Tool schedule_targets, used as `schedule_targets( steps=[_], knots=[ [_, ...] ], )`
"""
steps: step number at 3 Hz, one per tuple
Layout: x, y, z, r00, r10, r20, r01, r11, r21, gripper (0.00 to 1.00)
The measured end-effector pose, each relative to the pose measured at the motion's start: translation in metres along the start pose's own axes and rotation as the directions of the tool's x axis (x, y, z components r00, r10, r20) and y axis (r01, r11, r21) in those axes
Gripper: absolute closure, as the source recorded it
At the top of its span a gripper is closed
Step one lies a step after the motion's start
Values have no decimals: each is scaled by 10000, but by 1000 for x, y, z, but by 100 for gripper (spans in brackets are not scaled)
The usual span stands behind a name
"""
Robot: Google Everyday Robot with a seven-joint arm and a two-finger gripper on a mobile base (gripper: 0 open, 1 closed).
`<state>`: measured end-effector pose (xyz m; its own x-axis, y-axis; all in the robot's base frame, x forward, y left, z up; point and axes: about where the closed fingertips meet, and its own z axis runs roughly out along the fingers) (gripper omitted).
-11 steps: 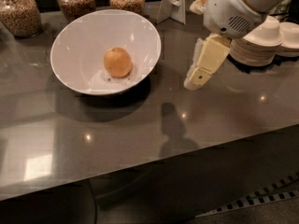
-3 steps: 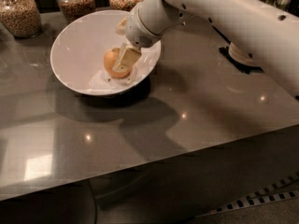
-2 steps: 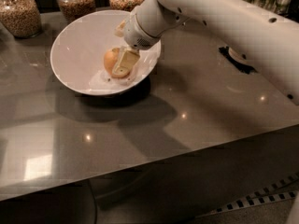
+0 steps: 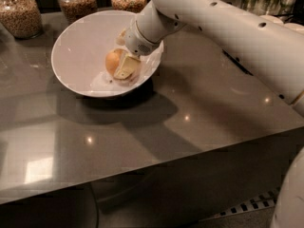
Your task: Pick orange from white bowl
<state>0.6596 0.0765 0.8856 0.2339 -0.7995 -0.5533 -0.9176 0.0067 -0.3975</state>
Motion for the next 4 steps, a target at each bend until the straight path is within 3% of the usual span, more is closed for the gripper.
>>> schedule_targets(
  steps=[2, 3, 4],
  knots=[
    [16, -2, 19, 9994, 212, -267, -219, 9994, -261, 33],
    [22, -3, 27, 9989, 276, -381, -291, 9989, -379, 50],
    [22, -3, 28, 9989, 282, -387, -297, 9988, -388, 74]
  ],
)
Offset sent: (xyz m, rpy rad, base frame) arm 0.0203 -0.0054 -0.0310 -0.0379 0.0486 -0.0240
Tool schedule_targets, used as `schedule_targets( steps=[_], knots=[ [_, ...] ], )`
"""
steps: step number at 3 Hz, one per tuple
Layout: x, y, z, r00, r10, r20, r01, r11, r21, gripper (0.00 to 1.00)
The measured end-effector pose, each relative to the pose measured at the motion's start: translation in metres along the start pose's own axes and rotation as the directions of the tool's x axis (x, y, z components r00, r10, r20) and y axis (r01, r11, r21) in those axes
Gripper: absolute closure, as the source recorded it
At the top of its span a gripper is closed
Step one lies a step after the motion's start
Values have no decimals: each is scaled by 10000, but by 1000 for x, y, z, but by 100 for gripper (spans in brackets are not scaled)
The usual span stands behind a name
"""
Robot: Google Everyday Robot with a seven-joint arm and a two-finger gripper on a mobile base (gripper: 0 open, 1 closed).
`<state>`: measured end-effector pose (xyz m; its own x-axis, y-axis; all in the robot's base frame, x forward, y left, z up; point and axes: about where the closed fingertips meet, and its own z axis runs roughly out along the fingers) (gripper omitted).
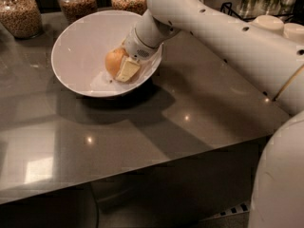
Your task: Pick orange from white bowl
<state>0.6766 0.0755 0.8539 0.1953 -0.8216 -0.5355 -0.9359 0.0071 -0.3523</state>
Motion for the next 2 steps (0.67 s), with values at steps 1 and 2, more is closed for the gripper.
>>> schedule_targets(
  steps=[1, 2],
  knots=[
    [-1, 0, 0, 10000, 4, 17, -4, 10000, 9, 97],
    [-11, -3, -11, 9995, -70, 317, 63, 9998, 212, 100]
  ],
)
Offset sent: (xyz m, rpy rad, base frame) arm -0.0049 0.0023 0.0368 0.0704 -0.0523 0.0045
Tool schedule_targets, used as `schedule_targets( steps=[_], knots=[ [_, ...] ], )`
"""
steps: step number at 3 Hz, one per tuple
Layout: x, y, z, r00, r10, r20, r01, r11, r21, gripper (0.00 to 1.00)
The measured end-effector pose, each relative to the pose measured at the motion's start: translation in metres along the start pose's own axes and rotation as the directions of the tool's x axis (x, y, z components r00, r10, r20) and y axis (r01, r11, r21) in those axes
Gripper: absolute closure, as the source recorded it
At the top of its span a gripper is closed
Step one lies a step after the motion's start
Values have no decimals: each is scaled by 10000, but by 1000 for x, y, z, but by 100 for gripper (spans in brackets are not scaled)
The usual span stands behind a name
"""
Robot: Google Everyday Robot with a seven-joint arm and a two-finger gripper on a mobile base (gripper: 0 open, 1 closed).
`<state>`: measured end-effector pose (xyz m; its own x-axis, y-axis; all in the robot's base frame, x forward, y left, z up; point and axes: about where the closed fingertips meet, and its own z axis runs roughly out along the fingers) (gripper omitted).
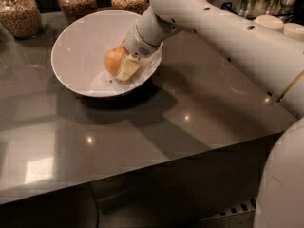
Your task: Pick orange from white bowl
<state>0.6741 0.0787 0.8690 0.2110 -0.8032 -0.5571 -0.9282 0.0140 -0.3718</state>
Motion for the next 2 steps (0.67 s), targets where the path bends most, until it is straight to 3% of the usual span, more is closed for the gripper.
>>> schedule_targets(
  steps=[2],
  knots=[
    [-43, -2, -62, 9957, -345, 864, 301, 9982, 510, 100]
  ],
)
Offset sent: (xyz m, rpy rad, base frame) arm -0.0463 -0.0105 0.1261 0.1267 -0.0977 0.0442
